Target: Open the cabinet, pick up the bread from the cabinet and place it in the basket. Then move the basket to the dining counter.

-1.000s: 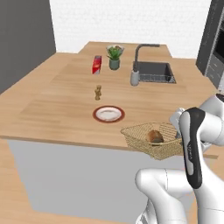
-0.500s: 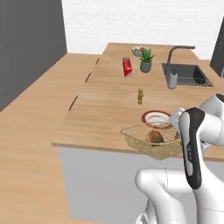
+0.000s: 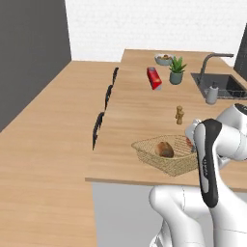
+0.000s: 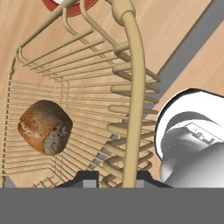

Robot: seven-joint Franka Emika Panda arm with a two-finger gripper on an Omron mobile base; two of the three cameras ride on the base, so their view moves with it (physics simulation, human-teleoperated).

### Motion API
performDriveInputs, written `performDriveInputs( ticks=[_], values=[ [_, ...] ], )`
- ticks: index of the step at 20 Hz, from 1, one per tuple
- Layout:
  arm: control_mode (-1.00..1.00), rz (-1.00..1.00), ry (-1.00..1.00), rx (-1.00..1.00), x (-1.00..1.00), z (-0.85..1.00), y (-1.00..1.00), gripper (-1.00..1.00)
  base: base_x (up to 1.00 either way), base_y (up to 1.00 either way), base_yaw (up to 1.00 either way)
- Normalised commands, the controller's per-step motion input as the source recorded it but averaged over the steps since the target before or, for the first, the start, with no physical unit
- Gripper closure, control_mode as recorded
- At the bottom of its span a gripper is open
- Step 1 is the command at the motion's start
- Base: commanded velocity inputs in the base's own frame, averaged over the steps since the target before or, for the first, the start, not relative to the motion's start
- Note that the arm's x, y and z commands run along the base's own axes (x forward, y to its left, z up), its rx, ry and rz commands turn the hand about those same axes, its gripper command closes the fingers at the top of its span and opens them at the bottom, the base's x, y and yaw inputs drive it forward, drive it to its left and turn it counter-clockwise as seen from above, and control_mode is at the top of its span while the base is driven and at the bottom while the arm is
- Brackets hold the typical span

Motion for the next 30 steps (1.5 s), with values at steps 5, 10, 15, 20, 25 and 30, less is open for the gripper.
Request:
performDriveInputs(
  ticks=[5, 10, 15, 20, 25, 30],
  values=[
    [1.00, 0.00, 0.00, 0.00, 0.00, 0.00, 0.00, 1.00, 0.47, 0.05, -0.10],
    [1.00, 0.00, 0.00, 0.00, 0.00, 0.00, 0.00, 1.00, 0.17, 0.36, -0.02],
    [1.00, 0.00, 0.00, 0.00, 0.00, 0.00, 0.00, 1.00, 0.31, 0.31, 0.00],
    [-1.00, 0.00, -0.20, 0.00, 0.51, 0.24, 0.10, 1.00, 0.00, 0.00, 0.00],
    [-1.00, 0.00, -0.17, 0.00, 0.88, 0.11, 0.00, 1.00, 0.00, 0.00, 0.00],
    [-1.00, 0.00, -0.01, 0.00, 1.00, 0.00, 0.00, 1.00, 0.00, 0.00, 0.00]
  ],
)
